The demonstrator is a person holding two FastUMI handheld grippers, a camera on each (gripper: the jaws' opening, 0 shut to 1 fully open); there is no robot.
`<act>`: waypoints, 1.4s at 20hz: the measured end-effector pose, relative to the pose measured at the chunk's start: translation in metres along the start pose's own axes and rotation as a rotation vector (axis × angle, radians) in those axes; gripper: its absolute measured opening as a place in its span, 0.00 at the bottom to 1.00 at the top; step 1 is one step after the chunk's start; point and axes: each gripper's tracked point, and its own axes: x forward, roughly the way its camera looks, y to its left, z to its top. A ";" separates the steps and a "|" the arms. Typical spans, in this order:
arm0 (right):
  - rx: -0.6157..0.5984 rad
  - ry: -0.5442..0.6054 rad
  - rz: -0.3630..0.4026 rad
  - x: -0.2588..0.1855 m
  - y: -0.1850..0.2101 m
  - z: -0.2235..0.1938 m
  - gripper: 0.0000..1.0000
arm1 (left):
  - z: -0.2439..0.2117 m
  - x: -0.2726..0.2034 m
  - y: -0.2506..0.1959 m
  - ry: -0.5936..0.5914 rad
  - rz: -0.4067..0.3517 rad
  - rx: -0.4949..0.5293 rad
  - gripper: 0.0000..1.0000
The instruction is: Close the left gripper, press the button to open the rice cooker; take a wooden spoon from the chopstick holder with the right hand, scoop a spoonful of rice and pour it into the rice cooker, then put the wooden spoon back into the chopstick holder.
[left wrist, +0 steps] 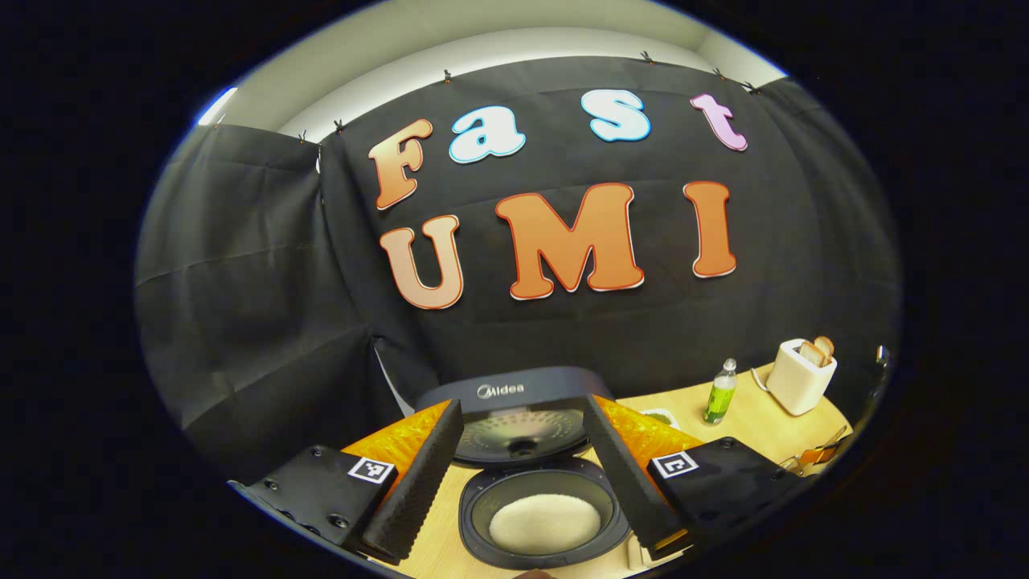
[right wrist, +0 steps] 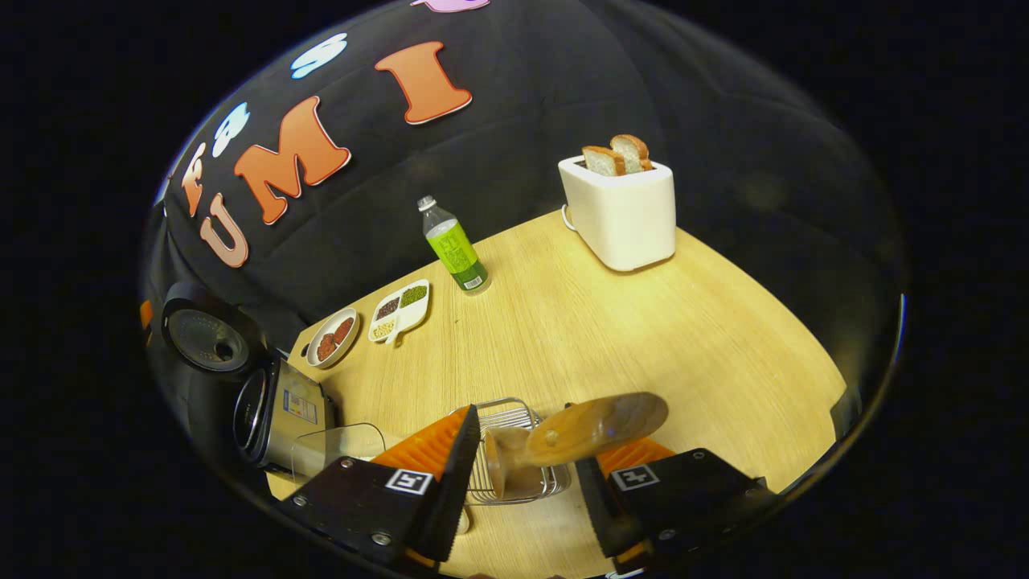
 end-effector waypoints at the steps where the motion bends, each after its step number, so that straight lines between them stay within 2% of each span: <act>1: -0.013 -0.017 -0.011 -0.003 -0.002 0.006 0.65 | 0.008 0.007 0.002 -0.003 -0.003 -0.024 1.00; 2: -0.026 -0.031 -0.020 -0.007 -0.003 0.012 0.79 | 0.017 0.016 0.003 -0.001 -0.005 -0.041 1.00; 4: -0.054 -0.056 -0.039 -0.015 -0.007 0.022 0.86 | 0.028 0.034 0.003 0.003 -0.012 -0.059 1.00; 6: -0.076 -0.085 -0.052 -0.025 -0.011 0.033 0.89 | 0.029 0.056 0.005 0.031 -0.008 -0.070 0.96; 8: -0.089 -0.122 -0.059 -0.035 -0.011 0.047 0.89 | 0.017 0.077 0.008 0.096 0.005 -0.070 0.93; 9: -0.094 -0.141 -0.059 -0.042 -0.012 0.053 0.89 | 0.009 0.087 0.009 0.132 0.010 -0.064 1.00; 10: -0.101 -0.160 -0.059 -0.049 -0.012 0.061 0.89 | -0.001 0.094 0.004 0.177 -0.002 -0.055 0.94; 11: -0.111 -0.180 -0.059 -0.056 -0.011 0.067 0.89 | -0.008 0.101 0.005 0.211 -0.001 -0.051 0.93; 13: -0.145 -0.222 -0.065 -0.069 -0.011 0.082 0.89 | -0.021 0.108 0.005 0.281 -0.005 -0.065 1.00; 14: -0.162 -0.242 -0.071 -0.075 -0.011 0.089 0.89 | -0.022 0.112 0.005 0.297 -0.013 -0.081 1.00; 16: -0.185 -0.278 -0.069 -0.087 -0.008 0.101 0.89 | -0.028 0.114 0.007 0.342 -0.011 -0.100 0.93; 17: -0.193 -0.292 -0.066 -0.093 -0.005 0.105 0.89 | -0.032 0.115 0.008 0.364 -0.011 -0.108 1.00; 19: -0.205 -0.315 -0.058 -0.099 0.000 0.112 0.89 | -0.044 0.106 0.006 0.418 -0.013 -0.120 0.94; 20: -0.214 -0.323 -0.054 -0.101 0.001 0.113 0.89 | -0.052 0.101 0.002 0.453 -0.020 -0.135 1.00; 21: -0.224 -0.326 -0.054 -0.101 0.003 0.114 0.89 | -0.060 0.097 -0.003 0.501 -0.039 -0.141 0.94; 23: -0.244 -0.324 -0.046 -0.099 0.007 0.114 0.89 | -0.080 0.087 -0.007 0.584 -0.056 -0.167 0.94; 24: -0.252 -0.321 -0.040 -0.098 0.009 0.113 0.89 | -0.091 0.083 -0.006 0.621 -0.062 -0.176 1.00; 25: -0.257 -0.322 -0.037 -0.098 0.012 0.114 0.89 | -0.100 0.078 -0.008 0.656 -0.068 -0.182 0.94; 26: -0.259 -0.321 -0.031 -0.097 0.015 0.115 0.89 | -0.111 0.070 -0.009 0.703 -0.074 -0.179 0.94; 27: -0.259 -0.320 -0.022 -0.096 0.018 0.115 0.89 | -0.119 0.064 -0.009 0.719 -0.076 -0.178 1.00; 28: -0.263 -0.322 -0.014 -0.094 0.021 0.116 0.89 | -0.129 0.058 -0.010 0.753 -0.075 -0.174 0.95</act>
